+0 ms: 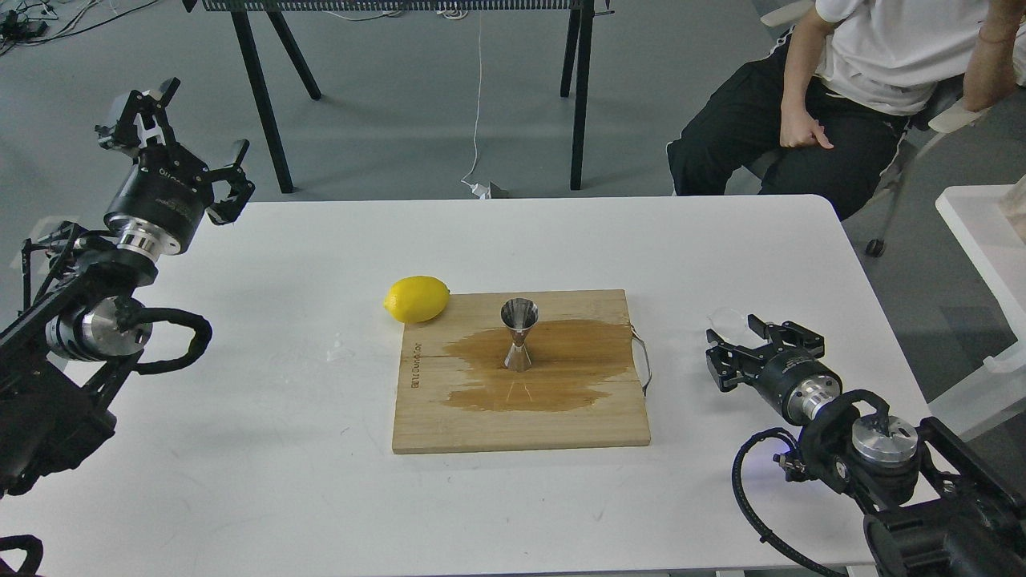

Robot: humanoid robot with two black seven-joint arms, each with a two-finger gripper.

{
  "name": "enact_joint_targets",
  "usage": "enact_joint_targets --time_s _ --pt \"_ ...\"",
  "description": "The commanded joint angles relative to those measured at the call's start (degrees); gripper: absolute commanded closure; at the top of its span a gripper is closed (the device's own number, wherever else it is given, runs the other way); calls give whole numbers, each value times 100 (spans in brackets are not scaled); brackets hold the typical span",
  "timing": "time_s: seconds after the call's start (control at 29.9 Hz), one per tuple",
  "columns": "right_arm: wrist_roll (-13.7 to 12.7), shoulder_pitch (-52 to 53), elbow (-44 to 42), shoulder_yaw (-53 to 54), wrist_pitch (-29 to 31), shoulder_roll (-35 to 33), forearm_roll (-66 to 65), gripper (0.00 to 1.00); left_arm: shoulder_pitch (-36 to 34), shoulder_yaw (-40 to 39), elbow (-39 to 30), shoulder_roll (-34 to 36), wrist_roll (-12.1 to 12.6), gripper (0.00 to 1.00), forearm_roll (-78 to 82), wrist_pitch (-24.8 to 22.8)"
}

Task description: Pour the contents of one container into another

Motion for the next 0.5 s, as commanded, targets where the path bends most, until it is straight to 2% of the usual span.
enact_joint_targets --time_s 0.0,0.1,0.17,0.2,0.23,0.27,0.47 --pt "0 -1 8 -22 6 0 0 36 0 0 0 6 0 0 0 -9" --pt "0 -18 78 -40 15 -8 8 33 0 0 0 14 0 0 0 -9" --pt "0 -45 139 -31 23 -52 8 26 0 -9 0 14 0 0 0 -9" --pt "0 -71 192 -40 32 -148 0 18 0 -9 0 14 -9 0 0 -9" --pt "0 -97 323 -49 110 -262 0 4 0 -9 0 14 -9 0 0 -9" --pt "9 -150 481 -49 259 -359 0 1 0 -9 0 14 -9 0 0 -9" --pt "71 -466 834 56 1778 -562 -9 1 9 -27 0 14 -9 0 0 -9"
